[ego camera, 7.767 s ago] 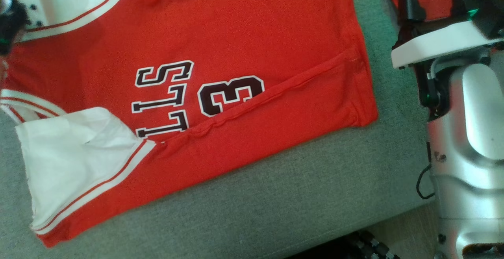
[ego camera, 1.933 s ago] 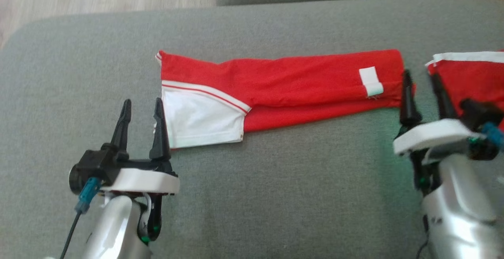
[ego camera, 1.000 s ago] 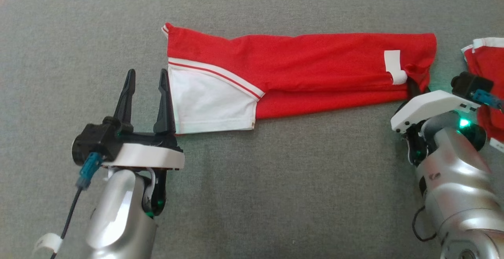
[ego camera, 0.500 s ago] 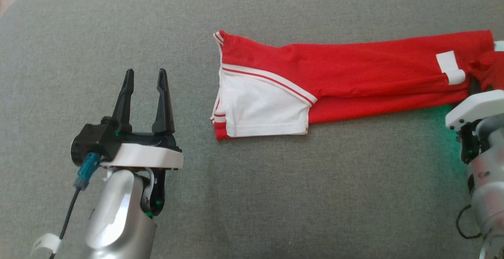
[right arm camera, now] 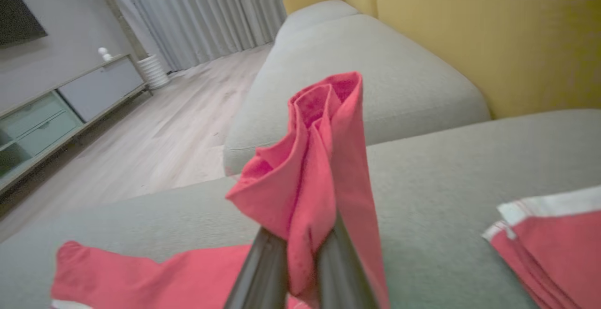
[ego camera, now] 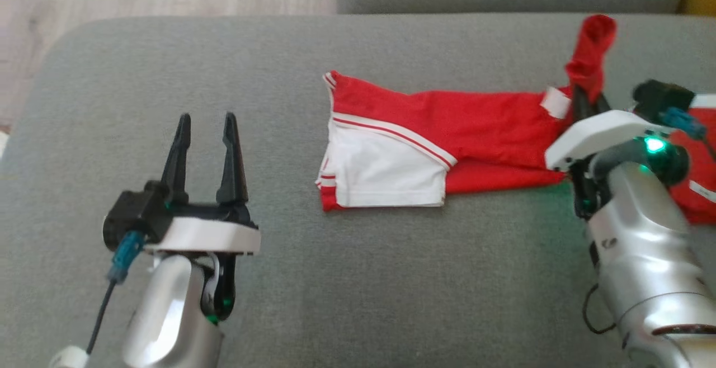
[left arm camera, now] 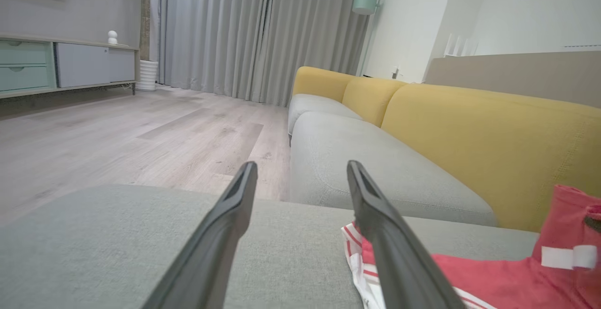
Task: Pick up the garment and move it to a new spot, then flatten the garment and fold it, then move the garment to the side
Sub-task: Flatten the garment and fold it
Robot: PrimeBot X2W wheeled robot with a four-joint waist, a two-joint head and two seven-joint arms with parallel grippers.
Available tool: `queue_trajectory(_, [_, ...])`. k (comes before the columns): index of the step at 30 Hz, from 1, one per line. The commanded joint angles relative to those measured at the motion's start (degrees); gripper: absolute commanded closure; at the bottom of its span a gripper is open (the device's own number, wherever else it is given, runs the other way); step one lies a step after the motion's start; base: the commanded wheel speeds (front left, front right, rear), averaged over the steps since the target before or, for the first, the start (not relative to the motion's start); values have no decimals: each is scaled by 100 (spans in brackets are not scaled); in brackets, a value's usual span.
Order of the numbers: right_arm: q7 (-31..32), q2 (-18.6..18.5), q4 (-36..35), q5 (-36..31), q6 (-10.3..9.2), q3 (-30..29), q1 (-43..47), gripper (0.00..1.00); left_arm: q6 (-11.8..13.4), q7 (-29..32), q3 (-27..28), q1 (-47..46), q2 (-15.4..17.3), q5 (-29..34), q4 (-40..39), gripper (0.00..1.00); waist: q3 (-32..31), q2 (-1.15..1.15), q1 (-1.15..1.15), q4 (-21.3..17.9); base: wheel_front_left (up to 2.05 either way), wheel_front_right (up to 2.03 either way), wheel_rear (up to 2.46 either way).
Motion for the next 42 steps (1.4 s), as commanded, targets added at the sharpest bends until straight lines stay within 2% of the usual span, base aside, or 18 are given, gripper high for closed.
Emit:
queue_trajectory(1, [-22, 117, -272, 124, -4, 348, -77, 100, 53, -29, 185, -22, 61, -10, -189, 0, -131, 0, 1, 141, 0, 0, 0])
queue_trajectory(2, [25, 134, -334, 243, -4, 529, -58, 100, 56, -29, 188, -4, 61, -12, -190, 0, -157, 0, 1, 185, 0, 0, 0])
queue_trajectory(7, [342, 144, -963, 1577, -4, 2159, 199, 100, 62, -29, 119, -2, 61, -57, -199, 0, -173, 0, 1, 472, 0, 0, 0])
queue_trajectory(10, [387, 145, -1136, 1966, -4, 2720, 288, 100, 69, -29, 56, -34, 61, -88, -207, 0, -115, 0, 1, 660, 0, 0, 0])
queue_trajectory(17, [395, 146, -989, 2480, -4, 3540, 357, 100, 109, -29, -131, -117, 61, -174, -194, 0, 62, 0, 1, 1122, 0, 0, 0])
queue_trajectory(26, [318, 146, -551, 2837, -4, 4159, 384, 100, 151, -29, -278, -150, 61, -262, -140, 0, 166, 0, 1, 1480, 0, 0, 0])
queue_trajectory(27, [322, 146, -580, 2887, -4, 4275, 396, 43, 156, -29, -284, -149, 61, -268, -134, 0, 171, 0, 1, 1494, 0, 0, 0])
queue_trajectory(28, [330, 146, -647, 2982, -4, 4382, 419, 0, 161, -29, -291, -147, 61, -272, -128, 0, 173, 0, 1, 1502, 0, 0, 0])
queue_trajectory(36, [424, 146, -1353, 3694, -4, 5344, 510, 0, 175, -29, -200, -123, 61, -220, -71, 0, 53, 0, 1, 1281, 0, 0, 0])
queue_trajectory(39, [196, 146, -1326, 3712, -4, 5394, 382, 0, 161, -29, -122, -97, 61, -169, -102, 0, -16, 0, 1, 1062, 0, 0, 0])
queue_trajectory(42, [-66, 146, -1113, 3432, -4, 5231, 199, 0, 160, -29, 17, -51, 64, -106, -168, 0, -89, 0, 1, 777, 0, 0, 0])
